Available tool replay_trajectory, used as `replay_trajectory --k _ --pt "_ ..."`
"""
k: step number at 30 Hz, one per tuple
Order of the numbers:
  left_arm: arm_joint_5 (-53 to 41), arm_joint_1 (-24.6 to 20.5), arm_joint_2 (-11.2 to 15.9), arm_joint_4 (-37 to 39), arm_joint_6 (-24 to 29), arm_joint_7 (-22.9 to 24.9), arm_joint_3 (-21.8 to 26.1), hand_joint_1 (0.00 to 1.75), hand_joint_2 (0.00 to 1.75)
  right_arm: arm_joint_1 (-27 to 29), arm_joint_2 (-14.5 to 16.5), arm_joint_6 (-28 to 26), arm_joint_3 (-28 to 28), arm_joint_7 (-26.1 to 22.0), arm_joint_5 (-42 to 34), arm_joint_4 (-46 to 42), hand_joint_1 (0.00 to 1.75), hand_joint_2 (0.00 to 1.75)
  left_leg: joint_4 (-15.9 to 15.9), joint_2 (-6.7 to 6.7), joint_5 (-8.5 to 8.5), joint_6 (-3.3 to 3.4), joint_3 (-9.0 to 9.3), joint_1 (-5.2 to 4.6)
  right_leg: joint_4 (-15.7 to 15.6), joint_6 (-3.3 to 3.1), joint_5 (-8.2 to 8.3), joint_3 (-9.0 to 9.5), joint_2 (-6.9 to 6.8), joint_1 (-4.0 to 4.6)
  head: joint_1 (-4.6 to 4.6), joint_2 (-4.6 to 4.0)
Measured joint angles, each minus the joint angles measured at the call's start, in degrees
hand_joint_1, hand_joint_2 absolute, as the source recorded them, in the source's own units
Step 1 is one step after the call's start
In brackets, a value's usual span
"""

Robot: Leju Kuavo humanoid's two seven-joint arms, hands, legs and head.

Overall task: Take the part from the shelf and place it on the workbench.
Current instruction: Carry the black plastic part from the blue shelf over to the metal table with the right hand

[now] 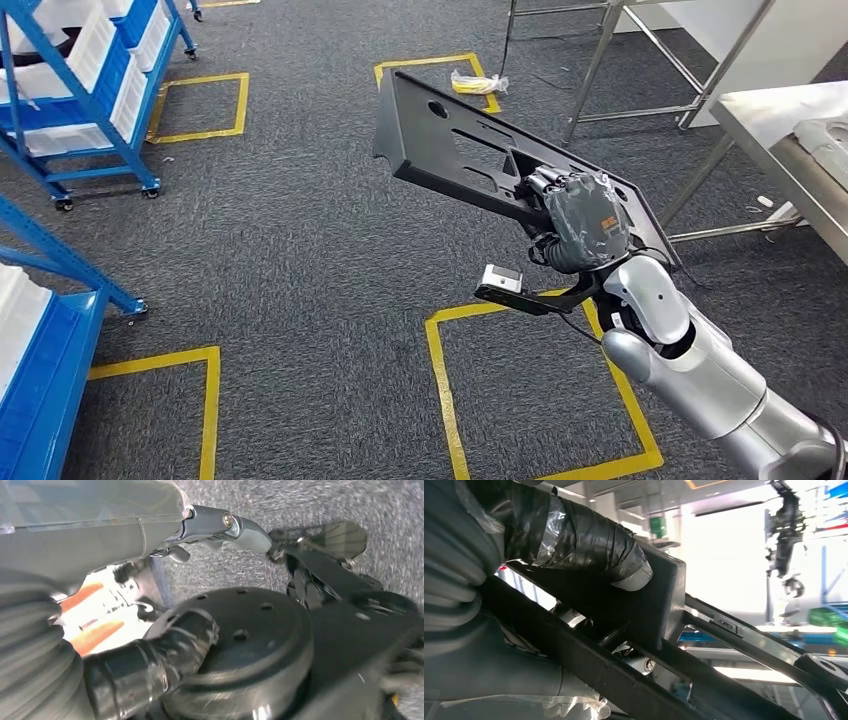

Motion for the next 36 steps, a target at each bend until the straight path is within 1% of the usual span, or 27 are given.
replay_trajectory --k 1,2,4,5,7,8,9,10,11,12,13,15,17,20,21,22,24,25,26,27,28,29,30,32,33,34,36 --pt "0.0 0.1 0.0 0.0 0.0 0.0 0.0 0.00 1.75 0.0 0.0 0.0 0.0 0.1 0.0 0.0 1.75 1.75 -2.7 -1.23 0.80 0.11 1.20 0.03 0.2 0.25 0.14 -0.34 0.70 -0.12 -0.01 0.00" --pt "0.0 0.1 0.1 0.0 0.0 0.0 0.1 0.00 1.75 0.0 0.1 0.0 0.0 0.1 0.0 0.1 1.75 1.75 -3.8 -1.98 0.86 0.13 1.64 0.04 0.2 0.61 0.36 -0.76 1.39 -0.31 -0.01 0.00" --pt "0.0 -0.2 0.0 0.0 0.0 0.0 0.1 0.00 1.75 0.2 0.0 0.0 0.0 0.2 0.0 0.2 1.75 1.75 -4.9 -0.89 0.99 0.15 1.93 0.11 0.1 1.53 0.89 -1.40 2.79 -0.62 -0.02 0.00" --pt "0.0 -0.2 0.0 0.0 0.0 0.0 0.2 0.00 1.75 0.2 0.0 -0.1 0.0 0.2 0.0 0.2 1.75 1.75 -5.5 -0.07 1.30 0.32 2.12 0.19 0.2 1.87 0.79 -1.63 2.42 -0.56 0.01 0.00" --pt "0.0 -0.1 -0.1 0.0 0.0 0.0 0.2 0.00 1.75 0.2 -0.1 -0.1 0.0 0.2 0.0 0.2 1.75 1.75 -6.7 1.74 1.93 0.76 2.56 0.33 2.9 2.38 -1.16 -3.04 -0.54 -0.34 0.12 0.00" --pt "0.0 0.0 -0.1 0.0 0.0 0.0 0.2 0.00 1.75 0.1 -0.1 -0.1 0.0 0.2 0.0 0.3 1.75 1.75 -6.9 2.61 2.04 0.88 2.62 0.22 6.1 2.59 -2.92 -4.49 -2.57 -0.40 0.17 0.00" --pt "0.0 0.0 -0.1 0.0 0.0 0.0 0.2 0.00 1.75 0.1 -0.1 -0.1 0.0 0.2 0.0 0.3 1.75 1.75 -7.0 3.45 2.05 0.95 2.59 0.17 9.7 2.86 -4.67 -6.19 -3.79 -0.61 0.21 0.00" --pt "0.0 0.1 -0.1 0.0 0.0 0.0 0.2 0.00 1.75 0.3 -0.1 -0.1 0.0 0.2 0.0 0.4 1.75 1.75 -7.0 4.28 2.00 0.92 2.55 0.14 13.0 3.15 -5.85 -7.65 -4.41 -0.91 0.21 0.00" --pt "-0.1 0.0 -0.1 0.0 0.0 0.0 0.2 0.00 1.75 0.4 0.0 -0.1 0.0 0.2 0.0 0.4 1.75 1.75 -6.9 5.04 1.92 0.85 2.54 0.17 14.8 3.43 -6.18 -8.42 -4.72 -1.22 0.20 0.00" --pt "-0.2 0.0 -0.1 0.0 0.0 0.0 0.2 0.00 1.75 0.5 0.0 -0.1 0.0 0.2 0.0 0.5 1.75 1.75 -6.8 5.79 1.78 0.71 2.55 0.24 14.3 3.72 -5.38 -8.02 -4.96 -1.52 0.21 0.00" --pt "-0.3 -0.1 -0.1 0.0 0.0 -0.1 0.2 0.00 1.75 0.5 0.0 -0.1 0.0 0.2 0.0 0.6 1.75 1.75 -6.7 6.49 1.56 0.50 2.60 0.34 11.6 3.99 -3.75 -6.50 -5.41 -1.79 0.20 0.00" --pt "-0.4 -0.1 -0.1 0.0 0.1 -0.2 0.2 0.00 1.75 0.5 0.0 -0.1 0.0 0.3 0.0 0.6 1.75 1.75 -6.2 7.76 0.94 -0.18 2.70 0.39 3.8 4.34 -0.80 -2.30 -7.62 -1.82 0.20 0.00" --pt "-0.4 -0.1 0.0 0.0 0.2 -0.3 0.2 0.00 1.75 0.5 0.0 -0.1 0.0 0.3 0.0 0.6 1.75 1.75 -5.7 8.68 0.40 -0.92 2.83 0.14 0.1 3.74 -0.18 -0.40 -8.97 -1.31 0.19 0.00" --pt "-0.4 -0.3 0.0 0.0 0.2 -0.3 0.3 0.00 1.75 0.6 0.0 -0.1 -0.1 0.4 0.0 0.6 1.75 1.75 -5.7 9.91 0.05 -1.61 3.21 0.00 0.2 2.52 -0.44 -0.55 -7.80 -0.87 0.18 0.00" --pt "-0.4 -0.4 0.0 0.0 0.3 -0.3 0.3 0.00 1.75 0.6 0.0 -0.1 -0.1 0.4 0.0 0.6 1.75 1.75 -5.6 9.68 -0.24 -1.85 3.28 0.16 0.1 2.15 -0.41 -0.43 -7.33 -0.93 0.18 0.00" --pt "-0.4 -0.4 0.0 0.0 0.3 -0.3 0.3 0.00 1.75 0.5 0.0 -0.1 -0.1 0.4 0.0 0.6 1.75 1.75 -4.8 8.62 -0.94 -2.01 3.05 0.35 -0.1 1.73 -0.37 -0.26 -6.82 -1.01 0.17 0.00" --pt "-0.4 -0.4 0.0 0.0 0.3 -0.3 0.3 0.00 1.75 0.3 0.0 -0.1 -0.2 0.4 0.0 0.6 1.75 1.75 0.3 5.51 -3.83 -2.17 0.74 0.65 -0.4 0.90 -0.34 0.10 -5.72 -1.15 0.16 0.00" --pt "-0.4 -0.4 0.0 0.0 0.2 -0.4 0.4 0.00 1.75 0.3 0.0 -0.1 -0.2 0.4 0.0 0.6 1.75 1.75 4.3 4.33 -5.59 -2.10 -1.30 0.63 -0.4 0.61 -0.40 0.17 -5.13 -1.04 0.16 0.00" --pt "-0.4 -0.4 0.0 0.0 0.2 -0.4 0.4 0.00 1.75 0.3 0.0 -0.1 -0.2 0.4 0.1 0.6 1.75 1.75 8.4 3.86 -6.92 -2.03 -3.51 0.56 -0.3 0.44 -0.47 0.22 -4.47 -0.88 0.16 0.00" --pt "-0.4 -0.4 0.0 0.0 0.2 -0.4 0.5 0.00 1.75 0.3 0.1 -0.1 -0.1 0.4 0.1 0.6 1.75 1.75 11.1 3.63 -7.26 -1.88 -5.22 0.47 -0.3 0.30 -0.55 0.32 -3.69 -0.68 0.17 0.00" --pt "-0.4 -0.4 0.0 0.0 0.2 -0.3 0.5 0.00 1.75 0.4 0.1 0.0 -0.1 0.4 0.1 0.6 1.75 1.75 11.9 3.50 -6.52 -1.67 -6.08 0.40 -0.3 0.19 -0.64 0.45 -2.88 -0.51 0.17 0.00" --pt "-0.4 -0.4 0.0 0.0 0.2 -0.3 0.5 0.00 1.75 0.4 0.2 0.0 -0.1 0.4 0.1 0.6 1.75 1.75 10.4 3.27 -4.64 -1.37 -5.89 0.32 -0.2 0.13 -0.75 0.63 -1.99 -0.40 0.17 0.00" --pt "-0.4 -0.3 0.0 0.0 0.2 -0.3 0.5 0.00 1.75 0.4 0.2 0.0 -0.1 0.4 0.1 0.6 1.75 1.75 7.0 2.62 -1.92 -1.03 -4.78 0.25 -0.2 0.10 -0.88 0.82 -1.11 -0.37 0.17 0.00" --pt "-0.4 0.1 0.1 0.1 0.3 -0.3 0.5 0.00 1.75 0.3 0.3 0.0 -0.1 0.4 0.1 0.6 1.75 1.75 -0.1 0.07 1.99 -0.52 -2.12 0.22 0.0 0.30 -1.11 0.85 0.55 -0.37 0.18 0.00" --pt "-0.4 0.2 0.2 0.1 0.3 -0.3 0.5 0.00 1.75 0.3 0.4 0.0 -0.1 0.4 0.1 0.6 1.75 1.75 -2.3 -0.90 2.69 -0.40 -1.22 0.24 0.1 0.47 -1.13 0.67 1.24 -0.45 0.18 0.00" --pt "-0.4 0.1 0.2 0.1 0.3 -0.3 0.5 0.00 1.75 0.4 0.4 0.1 0.0 0.4 0.2 0.7 1.75 1.75 -3.2 -1.29 2.46 -0.31 -0.79 0.26 0.1 0.75 -1.07 0.39 1.91 -0.55 0.17 0.00" --pt "-0.5 -0.2 0.1 0.1 0.2 -0.3 0.5 0.00 1.75 0.4 0.5 0.1 0.0 0.4 0.2 0.7 1.75 1.75 -4.3 -0.15 2.06 -0.12 -0.31 0.35 0.0 1.37 -0.90 -0.08 2.92 -0.73 0.17 0.00"
